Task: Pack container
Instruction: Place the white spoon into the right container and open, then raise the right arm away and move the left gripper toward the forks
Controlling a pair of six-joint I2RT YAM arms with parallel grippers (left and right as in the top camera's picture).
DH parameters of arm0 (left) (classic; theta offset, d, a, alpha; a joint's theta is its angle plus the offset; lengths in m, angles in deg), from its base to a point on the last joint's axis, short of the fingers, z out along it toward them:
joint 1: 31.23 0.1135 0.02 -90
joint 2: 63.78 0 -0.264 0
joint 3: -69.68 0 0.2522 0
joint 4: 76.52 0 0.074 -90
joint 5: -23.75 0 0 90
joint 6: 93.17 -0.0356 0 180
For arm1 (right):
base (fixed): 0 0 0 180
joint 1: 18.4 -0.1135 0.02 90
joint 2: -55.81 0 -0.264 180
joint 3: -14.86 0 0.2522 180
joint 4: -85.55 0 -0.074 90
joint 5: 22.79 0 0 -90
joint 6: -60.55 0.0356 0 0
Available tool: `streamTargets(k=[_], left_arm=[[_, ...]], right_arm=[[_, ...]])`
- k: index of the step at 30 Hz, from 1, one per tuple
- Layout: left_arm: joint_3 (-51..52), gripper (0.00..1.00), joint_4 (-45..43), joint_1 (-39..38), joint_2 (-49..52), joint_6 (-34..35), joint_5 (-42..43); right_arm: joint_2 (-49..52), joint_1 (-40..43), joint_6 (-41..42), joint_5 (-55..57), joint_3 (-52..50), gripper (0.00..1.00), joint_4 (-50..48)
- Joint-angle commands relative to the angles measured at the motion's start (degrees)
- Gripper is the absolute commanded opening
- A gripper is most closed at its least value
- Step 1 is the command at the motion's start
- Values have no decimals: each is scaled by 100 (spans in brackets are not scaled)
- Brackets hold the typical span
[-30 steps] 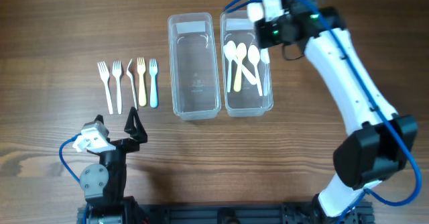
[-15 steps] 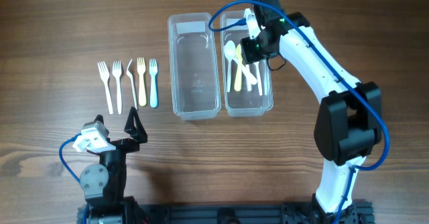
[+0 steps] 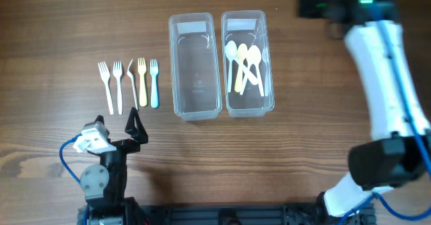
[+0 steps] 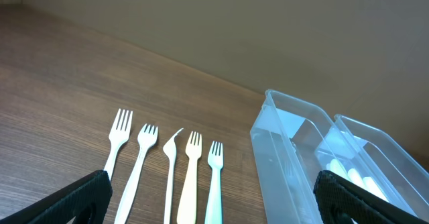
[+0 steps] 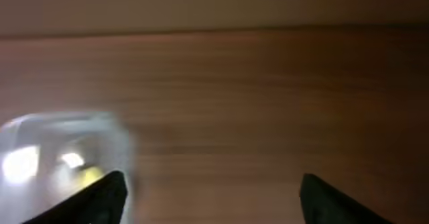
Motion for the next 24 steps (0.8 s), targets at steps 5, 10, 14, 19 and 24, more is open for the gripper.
streamTargets(k=[5,10,14,19,24], left_arm=[[44,100,-4,-24,-20,-76,48],[44,100,-4,-24,-20,-76,48],[44,100,-4,-24,-20,-76,48],[44,100,-4,-24,-20,-76,48],[44,100,-4,-24,-20,-76,46]], right_arm=[[98,1447,-179,352,-63,100,4],[98,1853,-170,348,-63,100,-87],[98,1934,-170,348,-63,100,-87],[98,1934,-170,348,-63,100,-90],[98,1934,-173,348,-63,100,-90]])
